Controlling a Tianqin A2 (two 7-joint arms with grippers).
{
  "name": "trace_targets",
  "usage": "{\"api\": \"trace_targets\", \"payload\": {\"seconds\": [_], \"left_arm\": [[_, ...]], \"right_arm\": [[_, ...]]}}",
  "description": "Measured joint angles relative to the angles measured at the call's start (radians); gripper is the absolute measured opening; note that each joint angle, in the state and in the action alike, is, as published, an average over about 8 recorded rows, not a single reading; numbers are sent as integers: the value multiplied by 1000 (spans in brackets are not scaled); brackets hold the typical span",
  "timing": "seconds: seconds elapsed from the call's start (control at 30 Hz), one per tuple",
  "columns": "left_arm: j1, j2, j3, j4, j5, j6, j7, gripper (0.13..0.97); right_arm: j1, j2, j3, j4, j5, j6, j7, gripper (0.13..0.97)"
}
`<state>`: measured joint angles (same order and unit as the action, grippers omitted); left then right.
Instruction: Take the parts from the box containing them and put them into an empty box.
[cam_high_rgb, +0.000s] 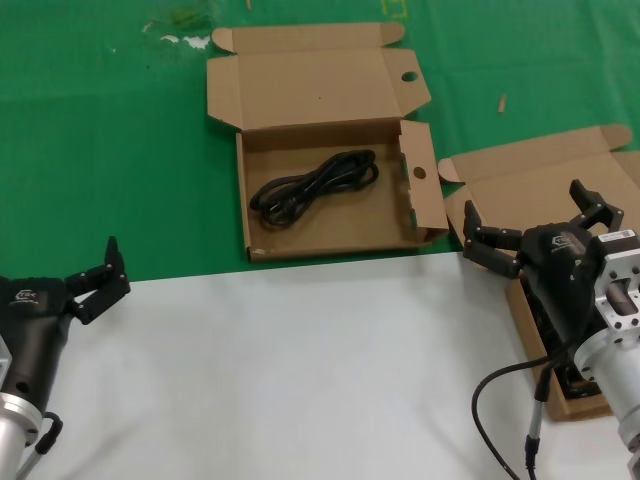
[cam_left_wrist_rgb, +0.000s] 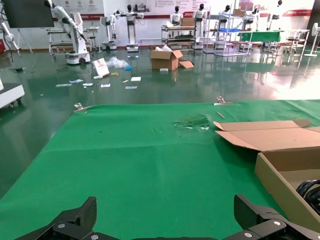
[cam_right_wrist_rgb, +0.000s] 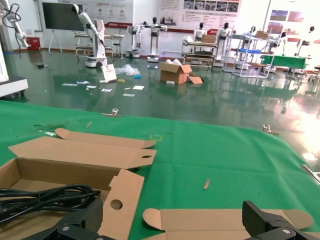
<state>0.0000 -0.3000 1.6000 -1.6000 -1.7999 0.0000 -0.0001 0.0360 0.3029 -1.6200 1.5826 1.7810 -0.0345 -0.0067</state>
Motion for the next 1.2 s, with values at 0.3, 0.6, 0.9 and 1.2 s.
{"api": "trace_targets", "payload": {"seconds": [0.3, 0.6, 0.9, 1.2], "left_arm": [[0, 0, 0, 0, 0, 0, 0, 966], [0, 0, 0, 0, 0, 0, 0, 966], [0, 0, 0, 0, 0, 0, 0, 966], [0, 0, 0, 0, 0, 0, 0, 966]], "right_arm": [[0, 0, 0, 0, 0, 0, 0, 966], [0, 0, 0, 0, 0, 0, 0, 966], [0, 0, 0, 0, 0, 0, 0, 966], [0, 0, 0, 0, 0, 0, 0, 966]]}}
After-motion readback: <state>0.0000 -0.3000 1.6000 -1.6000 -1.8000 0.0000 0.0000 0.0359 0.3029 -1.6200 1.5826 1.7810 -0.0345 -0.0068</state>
